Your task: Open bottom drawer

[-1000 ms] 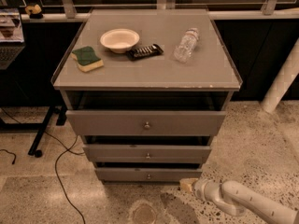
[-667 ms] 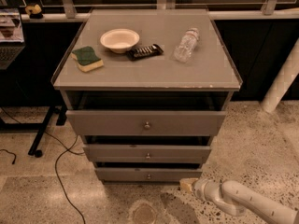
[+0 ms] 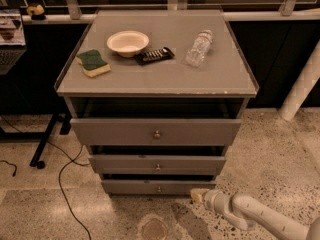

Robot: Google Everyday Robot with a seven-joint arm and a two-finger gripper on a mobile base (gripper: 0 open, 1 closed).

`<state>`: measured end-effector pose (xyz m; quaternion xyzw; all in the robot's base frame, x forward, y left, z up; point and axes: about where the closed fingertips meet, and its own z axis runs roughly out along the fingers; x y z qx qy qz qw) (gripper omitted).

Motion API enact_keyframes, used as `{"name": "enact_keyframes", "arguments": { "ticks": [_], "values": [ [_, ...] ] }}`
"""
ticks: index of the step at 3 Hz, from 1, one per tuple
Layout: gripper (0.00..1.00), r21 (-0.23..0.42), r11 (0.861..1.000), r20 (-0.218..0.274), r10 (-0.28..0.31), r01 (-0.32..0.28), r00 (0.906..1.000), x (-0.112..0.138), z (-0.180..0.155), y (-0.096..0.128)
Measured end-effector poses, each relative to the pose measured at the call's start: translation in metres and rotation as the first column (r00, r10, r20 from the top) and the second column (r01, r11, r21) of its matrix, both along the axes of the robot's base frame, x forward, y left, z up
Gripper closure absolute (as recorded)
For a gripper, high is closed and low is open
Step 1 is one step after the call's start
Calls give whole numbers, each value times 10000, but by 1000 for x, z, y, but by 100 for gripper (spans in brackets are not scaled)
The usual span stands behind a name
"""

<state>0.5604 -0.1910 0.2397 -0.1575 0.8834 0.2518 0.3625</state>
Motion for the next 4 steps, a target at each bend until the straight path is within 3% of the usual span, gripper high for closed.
{"name": "enact_keyframes", "arguments": {
  "ticks": [2,3,4],
  "values": [
    [100,-147,9960,368,-874,880,9955,24,-13,-11],
    [100,-178,9867,500,-1605,1615,9858,52,-24,-23],
    [100,-169,9887,443,-1482,1491,9880,52,-26,-19]
  ]
}}
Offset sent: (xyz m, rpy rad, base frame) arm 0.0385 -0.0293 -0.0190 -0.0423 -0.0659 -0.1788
